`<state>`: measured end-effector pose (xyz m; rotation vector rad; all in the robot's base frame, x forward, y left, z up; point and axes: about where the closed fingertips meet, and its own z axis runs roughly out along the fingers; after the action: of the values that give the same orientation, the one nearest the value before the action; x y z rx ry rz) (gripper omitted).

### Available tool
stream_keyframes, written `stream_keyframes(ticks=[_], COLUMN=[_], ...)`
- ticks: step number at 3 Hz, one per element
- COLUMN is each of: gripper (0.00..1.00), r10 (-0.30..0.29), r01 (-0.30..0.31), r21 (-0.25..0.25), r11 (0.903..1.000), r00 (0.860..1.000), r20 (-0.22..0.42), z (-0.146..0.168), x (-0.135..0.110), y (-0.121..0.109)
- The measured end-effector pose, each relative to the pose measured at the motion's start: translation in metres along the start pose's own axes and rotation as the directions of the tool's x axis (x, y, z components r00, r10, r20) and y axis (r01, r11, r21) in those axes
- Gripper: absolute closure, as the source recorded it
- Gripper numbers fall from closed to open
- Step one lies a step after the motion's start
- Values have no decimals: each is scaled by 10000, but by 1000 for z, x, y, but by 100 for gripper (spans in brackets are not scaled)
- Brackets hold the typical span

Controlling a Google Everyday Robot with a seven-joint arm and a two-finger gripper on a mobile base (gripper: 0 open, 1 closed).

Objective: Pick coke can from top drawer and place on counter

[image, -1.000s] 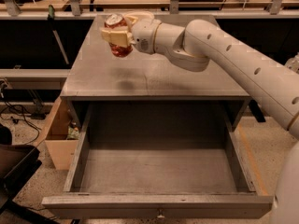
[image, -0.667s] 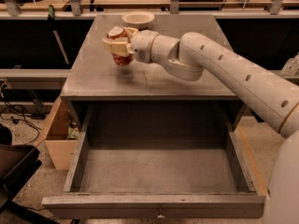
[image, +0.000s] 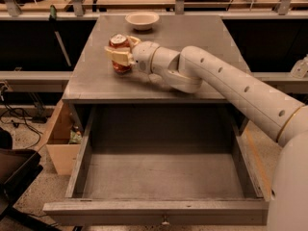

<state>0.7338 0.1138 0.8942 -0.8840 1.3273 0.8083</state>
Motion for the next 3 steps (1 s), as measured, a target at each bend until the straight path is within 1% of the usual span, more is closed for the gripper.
stream_keyframes(ticks=[2, 3], gripper=[36, 5], r10=[1, 1], r01=[-1, -1], r21=[-2, -18], r11=[10000, 10000], r00=[10000, 10000], r20=[0, 5], z=[0, 1], x=[-2, -3], y=[0, 1])
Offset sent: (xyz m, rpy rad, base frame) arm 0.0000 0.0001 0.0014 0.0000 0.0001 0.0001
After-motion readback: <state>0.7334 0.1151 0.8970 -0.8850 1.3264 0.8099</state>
